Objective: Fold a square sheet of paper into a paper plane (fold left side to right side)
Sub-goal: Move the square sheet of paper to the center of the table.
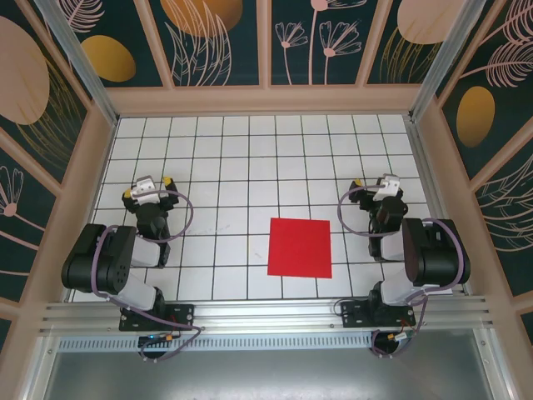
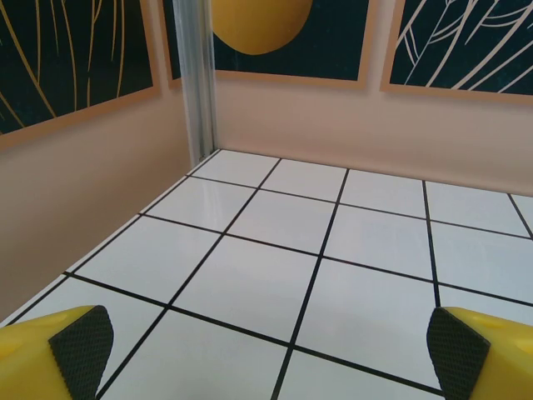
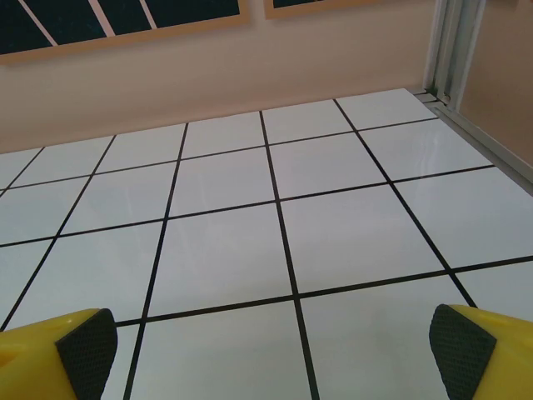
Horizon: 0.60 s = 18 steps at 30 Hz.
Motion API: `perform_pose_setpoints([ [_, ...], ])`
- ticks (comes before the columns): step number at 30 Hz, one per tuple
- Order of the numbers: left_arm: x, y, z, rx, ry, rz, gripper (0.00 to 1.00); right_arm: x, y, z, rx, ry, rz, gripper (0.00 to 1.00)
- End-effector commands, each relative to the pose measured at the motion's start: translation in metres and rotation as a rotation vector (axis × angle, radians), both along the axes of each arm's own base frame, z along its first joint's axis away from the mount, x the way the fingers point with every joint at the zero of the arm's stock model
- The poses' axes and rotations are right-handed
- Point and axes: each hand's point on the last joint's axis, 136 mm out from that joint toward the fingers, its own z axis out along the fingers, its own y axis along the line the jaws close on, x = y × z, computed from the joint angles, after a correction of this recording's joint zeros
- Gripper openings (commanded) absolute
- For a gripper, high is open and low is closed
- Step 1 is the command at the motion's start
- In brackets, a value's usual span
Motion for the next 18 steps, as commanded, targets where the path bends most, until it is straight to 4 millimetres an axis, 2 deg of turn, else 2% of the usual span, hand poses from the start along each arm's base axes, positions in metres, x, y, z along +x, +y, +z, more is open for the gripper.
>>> perform_pose_setpoints([
  [1, 0.002, -0.001, 0.007, -0.017, -0.029, -0.011, 0.99, 0.006, 0.000, 0.011, -0.005, -0.037, 0.013, 0.99],
  [14, 0.001, -0.001, 0.009, -0.015, -0.036, -0.013, 0.99, 0.005, -0.001, 0.011, 0.003, -0.039, 0.020, 0.99],
  [16, -0.001, -0.003, 0.016, -0.013, -0.047, -0.027, 0.98, 0.006, -0.008, 0.015, 0.015, -0.038, -0.024, 0.99],
  [18, -0.006, -0.004, 0.034, -0.006, -0.066, -0.033, 0.99, 0.006, -0.014, 0.026, 0.023, -0.034, -0.060, 0.99],
])
